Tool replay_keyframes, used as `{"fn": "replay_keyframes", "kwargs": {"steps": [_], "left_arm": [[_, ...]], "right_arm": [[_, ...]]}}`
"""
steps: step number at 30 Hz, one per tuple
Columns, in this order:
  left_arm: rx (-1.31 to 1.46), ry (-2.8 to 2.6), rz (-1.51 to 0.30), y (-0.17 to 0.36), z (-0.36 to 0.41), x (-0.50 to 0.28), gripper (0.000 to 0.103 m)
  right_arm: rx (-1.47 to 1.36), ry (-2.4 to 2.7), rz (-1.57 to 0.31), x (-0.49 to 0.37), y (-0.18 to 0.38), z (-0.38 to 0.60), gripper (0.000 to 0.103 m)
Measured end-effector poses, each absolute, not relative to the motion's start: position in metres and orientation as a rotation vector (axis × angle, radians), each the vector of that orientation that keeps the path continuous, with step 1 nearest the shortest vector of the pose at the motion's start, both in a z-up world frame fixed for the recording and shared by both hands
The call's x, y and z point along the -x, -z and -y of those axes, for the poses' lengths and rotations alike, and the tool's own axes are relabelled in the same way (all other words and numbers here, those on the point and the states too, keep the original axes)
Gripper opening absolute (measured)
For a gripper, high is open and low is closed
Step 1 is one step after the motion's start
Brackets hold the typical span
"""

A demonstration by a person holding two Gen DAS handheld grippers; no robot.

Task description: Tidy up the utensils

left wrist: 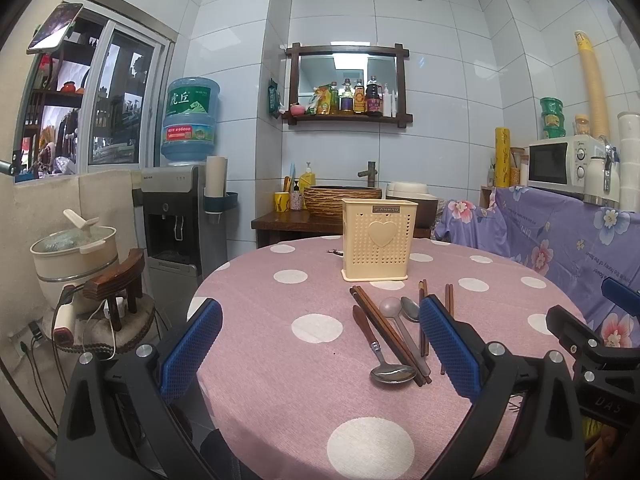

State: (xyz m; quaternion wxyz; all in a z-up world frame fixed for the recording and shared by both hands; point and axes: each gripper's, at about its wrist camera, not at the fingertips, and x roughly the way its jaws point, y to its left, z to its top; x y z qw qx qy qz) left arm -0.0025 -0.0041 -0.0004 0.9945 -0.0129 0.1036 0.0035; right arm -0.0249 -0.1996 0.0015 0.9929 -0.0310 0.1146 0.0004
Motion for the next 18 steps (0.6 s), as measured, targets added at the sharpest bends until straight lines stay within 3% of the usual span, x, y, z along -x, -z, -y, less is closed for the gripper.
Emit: {"fn": "replay_keyframes", "kwargs": {"steps": [18], "left_arm": [[0.016, -0.008, -0.275, 0.010, 0.004, -0.013, 0.098]], "right_arm": [[0.066, 0.011, -0.274, 0.014, 0.012, 0.207, 0.098]]}}
